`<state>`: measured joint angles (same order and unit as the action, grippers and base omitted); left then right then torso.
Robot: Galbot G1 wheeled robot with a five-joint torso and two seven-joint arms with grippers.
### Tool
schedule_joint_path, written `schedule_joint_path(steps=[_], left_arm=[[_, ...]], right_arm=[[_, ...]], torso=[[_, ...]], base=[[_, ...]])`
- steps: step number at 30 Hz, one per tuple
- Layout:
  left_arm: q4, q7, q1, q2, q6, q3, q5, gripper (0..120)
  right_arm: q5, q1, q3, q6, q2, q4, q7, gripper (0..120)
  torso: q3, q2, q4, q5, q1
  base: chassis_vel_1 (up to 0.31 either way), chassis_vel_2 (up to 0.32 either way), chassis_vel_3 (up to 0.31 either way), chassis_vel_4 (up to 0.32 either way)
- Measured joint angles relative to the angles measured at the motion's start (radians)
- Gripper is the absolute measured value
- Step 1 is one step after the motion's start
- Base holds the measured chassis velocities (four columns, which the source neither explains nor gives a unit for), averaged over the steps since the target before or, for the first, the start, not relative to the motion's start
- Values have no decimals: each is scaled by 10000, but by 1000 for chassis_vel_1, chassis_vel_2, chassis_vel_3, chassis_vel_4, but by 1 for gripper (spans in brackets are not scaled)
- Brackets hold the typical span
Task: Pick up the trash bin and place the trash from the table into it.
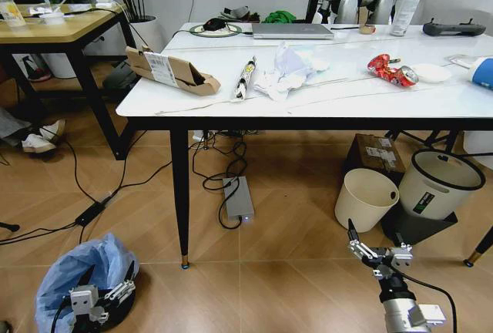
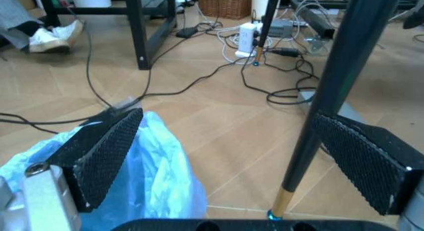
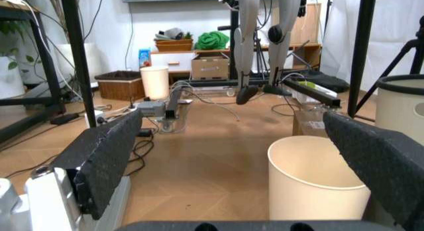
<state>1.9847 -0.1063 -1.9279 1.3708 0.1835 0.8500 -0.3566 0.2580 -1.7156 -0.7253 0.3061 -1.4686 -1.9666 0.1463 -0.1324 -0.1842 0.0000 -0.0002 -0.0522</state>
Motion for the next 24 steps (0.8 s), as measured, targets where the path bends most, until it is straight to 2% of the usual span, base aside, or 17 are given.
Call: schedule_joint_path(steps=[6,9,10,14,19,21,24], left_arm=[[-116,18,-230,-510,41,585,-236,100],[-495,-170,-330,-938,-256,1410,-883,100],[-922,-388,-341,-1247,-563,1999,-1318,100],[-2097,-679,-71,-1788,-1221,2980,-1845,100],[-2888,-753,375,-2199,-1889,3339,-2088,100],[-2989,-755,465,-2250,-1989,3341,-2125,100],[-3273,-646,946,-2358,-2575,3081,-2619,100]], right_arm=[[-2,145,79,-2,-176,52,4,100],[15,288,127,-20,-336,120,9,100],[37,387,154,-25,-459,193,12,100],[51,641,225,-7,-779,460,37,100],[52,771,279,138,-1012,679,83,100],[52,776,283,166,-1032,705,91,100],[52,733,272,288,-1070,781,125,100]], torso=[[86,86,0,-1,3],[91,87,1,0,2],[90,85,1,0,-2],[77,64,1,-2,-8],[62,44,3,-2,-15],[60,42,1,-1,-15],[50,29,2,-3,-19]], base=[[0,0,0,0],[0,0,0,0],[0,0,0,0],[0,0,0,0],[0,0,0,0],[0,0,0,0],[0,0,0,0]])
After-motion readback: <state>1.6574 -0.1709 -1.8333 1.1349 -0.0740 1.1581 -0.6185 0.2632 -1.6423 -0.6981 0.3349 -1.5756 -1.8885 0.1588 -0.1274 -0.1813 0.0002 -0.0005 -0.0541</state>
